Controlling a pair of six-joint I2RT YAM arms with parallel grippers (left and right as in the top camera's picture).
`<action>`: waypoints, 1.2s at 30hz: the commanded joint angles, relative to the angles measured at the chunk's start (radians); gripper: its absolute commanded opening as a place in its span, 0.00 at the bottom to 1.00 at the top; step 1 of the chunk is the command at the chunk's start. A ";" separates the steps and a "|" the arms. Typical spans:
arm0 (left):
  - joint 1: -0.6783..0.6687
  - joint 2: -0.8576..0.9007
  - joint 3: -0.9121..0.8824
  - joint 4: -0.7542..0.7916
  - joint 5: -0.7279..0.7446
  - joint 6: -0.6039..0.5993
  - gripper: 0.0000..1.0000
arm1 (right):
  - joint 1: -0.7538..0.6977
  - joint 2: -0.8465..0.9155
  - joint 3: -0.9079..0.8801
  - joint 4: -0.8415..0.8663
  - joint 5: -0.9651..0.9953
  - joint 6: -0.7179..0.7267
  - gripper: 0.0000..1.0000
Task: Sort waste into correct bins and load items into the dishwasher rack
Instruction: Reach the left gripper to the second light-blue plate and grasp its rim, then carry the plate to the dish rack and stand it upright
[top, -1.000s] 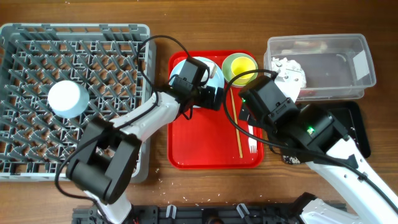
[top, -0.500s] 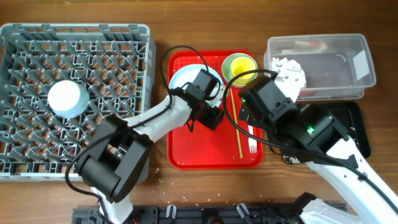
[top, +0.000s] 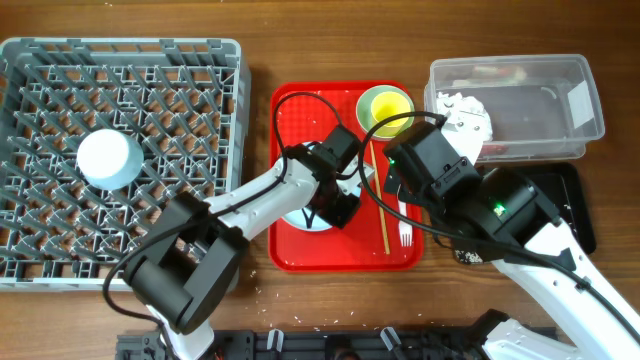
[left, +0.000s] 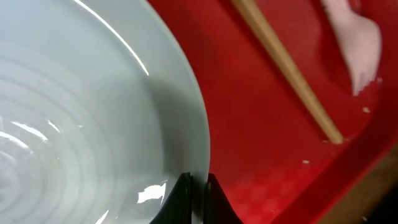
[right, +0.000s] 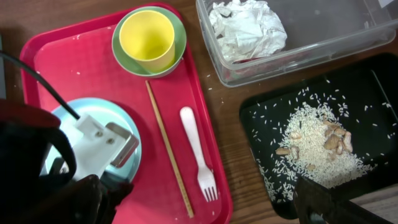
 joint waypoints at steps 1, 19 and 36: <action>0.013 -0.127 0.071 -0.068 0.020 -0.122 0.04 | 0.002 0.003 0.005 0.002 0.002 0.013 1.00; 0.778 -0.526 0.104 0.196 0.566 -0.310 0.04 | 0.002 0.011 0.005 0.002 0.002 0.013 1.00; 0.941 -0.211 0.104 0.500 0.828 -0.523 0.04 | 0.002 0.018 0.005 0.002 0.002 0.013 1.00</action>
